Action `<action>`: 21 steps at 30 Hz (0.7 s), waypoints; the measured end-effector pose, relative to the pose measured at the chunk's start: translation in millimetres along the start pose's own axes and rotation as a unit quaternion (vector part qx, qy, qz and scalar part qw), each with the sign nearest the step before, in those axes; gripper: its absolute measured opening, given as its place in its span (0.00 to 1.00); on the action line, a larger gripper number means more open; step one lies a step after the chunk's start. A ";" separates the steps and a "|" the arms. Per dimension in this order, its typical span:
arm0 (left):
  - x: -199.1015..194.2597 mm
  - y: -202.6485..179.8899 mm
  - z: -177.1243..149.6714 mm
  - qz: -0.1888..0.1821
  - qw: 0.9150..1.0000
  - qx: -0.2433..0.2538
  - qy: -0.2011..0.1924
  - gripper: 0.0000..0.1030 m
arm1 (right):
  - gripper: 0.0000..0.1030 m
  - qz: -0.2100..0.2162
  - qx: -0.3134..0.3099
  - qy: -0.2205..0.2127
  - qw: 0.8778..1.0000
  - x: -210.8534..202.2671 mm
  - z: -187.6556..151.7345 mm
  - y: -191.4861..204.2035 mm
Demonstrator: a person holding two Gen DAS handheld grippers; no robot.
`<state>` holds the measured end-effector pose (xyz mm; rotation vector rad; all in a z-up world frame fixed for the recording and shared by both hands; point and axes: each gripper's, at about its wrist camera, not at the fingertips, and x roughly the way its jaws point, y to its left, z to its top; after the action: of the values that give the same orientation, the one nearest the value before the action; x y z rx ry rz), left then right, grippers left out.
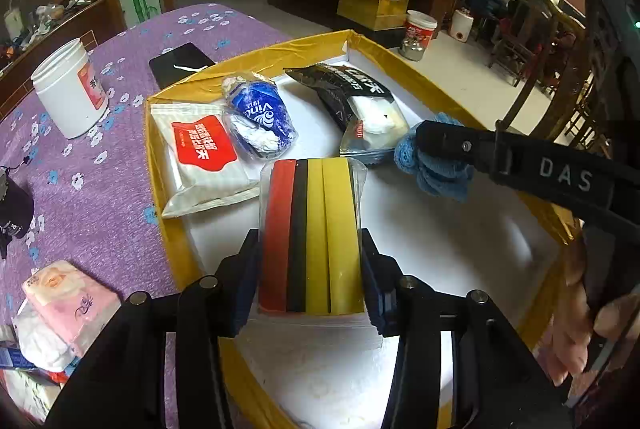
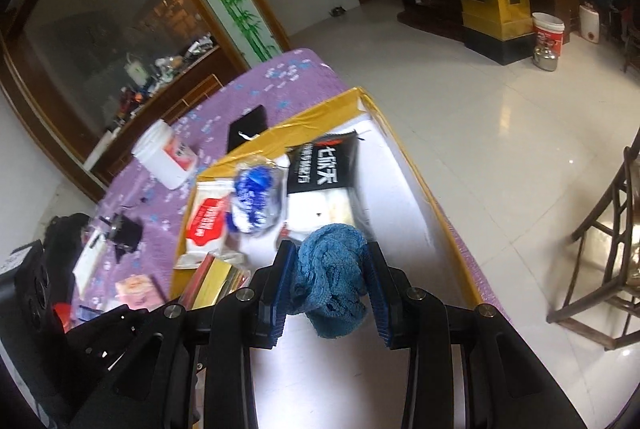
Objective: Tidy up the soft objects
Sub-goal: 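Carry the striped sponge pack to the tray with left while right carries the blue towel there, then open left to drop the sponge pack while right releases the blue towel into the tray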
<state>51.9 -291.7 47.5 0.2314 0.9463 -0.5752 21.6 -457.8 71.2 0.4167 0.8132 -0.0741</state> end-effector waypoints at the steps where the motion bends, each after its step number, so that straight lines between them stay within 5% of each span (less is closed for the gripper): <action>1: 1.7 -1.1 0.1 0.001 1.000 0.000 0.001 0.42 | 0.37 -0.005 -0.001 0.003 1.000 3.5 -0.5 -0.6; 21: -27.2 7.2 -7.5 -0.002 0.999 -0.022 -0.039 0.56 | 0.50 -0.007 -0.034 -0.036 0.999 -25.1 -11.2 8.7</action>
<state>38.5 -272.6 65.0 0.1664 0.8837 -0.5631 -1.5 -447.8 85.3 0.3429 0.7458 -0.0744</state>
